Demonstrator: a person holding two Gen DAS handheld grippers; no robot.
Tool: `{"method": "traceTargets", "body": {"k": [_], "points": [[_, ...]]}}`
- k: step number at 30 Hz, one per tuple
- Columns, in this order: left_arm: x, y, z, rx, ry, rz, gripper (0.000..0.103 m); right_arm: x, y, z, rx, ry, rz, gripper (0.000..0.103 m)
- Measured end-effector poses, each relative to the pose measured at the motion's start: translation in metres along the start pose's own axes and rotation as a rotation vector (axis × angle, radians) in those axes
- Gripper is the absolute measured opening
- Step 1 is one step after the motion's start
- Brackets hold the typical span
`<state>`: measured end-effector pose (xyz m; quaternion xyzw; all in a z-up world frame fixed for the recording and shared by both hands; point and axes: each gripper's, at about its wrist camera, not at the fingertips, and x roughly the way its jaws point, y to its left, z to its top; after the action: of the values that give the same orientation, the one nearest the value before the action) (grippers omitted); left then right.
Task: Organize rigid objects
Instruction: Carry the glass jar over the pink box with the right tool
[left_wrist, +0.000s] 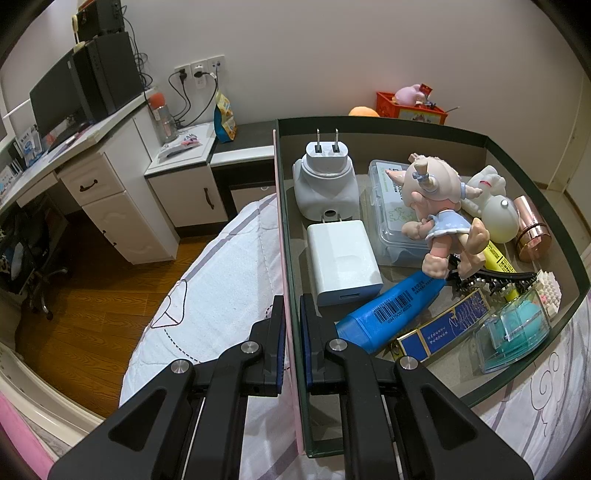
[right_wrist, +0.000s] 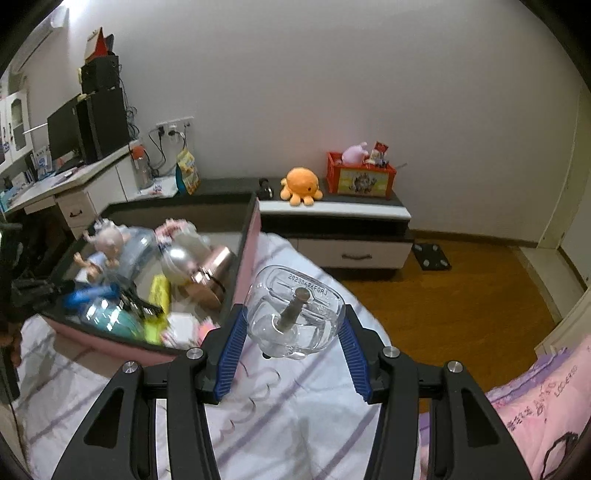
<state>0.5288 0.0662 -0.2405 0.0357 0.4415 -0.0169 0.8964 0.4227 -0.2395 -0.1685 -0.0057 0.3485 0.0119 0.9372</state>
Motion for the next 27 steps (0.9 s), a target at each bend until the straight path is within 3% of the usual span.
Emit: {"method": "traceTargets", "body": {"k": [7, 11, 17, 22, 27], "points": [[0.0, 0.0, 0.0, 0.0, 0.0, -0.001, 0.007, 0.013, 0.048, 0.033, -0.068, -0.009, 0.072, 0.051], [0.0, 0.0, 0.0, 0.002, 0.001, -0.001, 0.007, 0.042, 0.091, 0.048, -0.129, 0.054, 0.15, 0.051], [0.0, 0.0, 0.0, 0.001, 0.0, -0.001, 0.007, 0.09, 0.14, 0.056, -0.197, 0.154, 0.191, 0.051], [0.001, -0.006, 0.0, 0.003, 0.001, -0.004, 0.007, 0.112, 0.152, 0.051, -0.224, 0.205, 0.172, 0.052], [0.001, -0.006, -0.001, 0.004, 0.001, -0.004, 0.007, 0.112, 0.158, 0.049, -0.23, 0.21, 0.224, 0.052]]}}
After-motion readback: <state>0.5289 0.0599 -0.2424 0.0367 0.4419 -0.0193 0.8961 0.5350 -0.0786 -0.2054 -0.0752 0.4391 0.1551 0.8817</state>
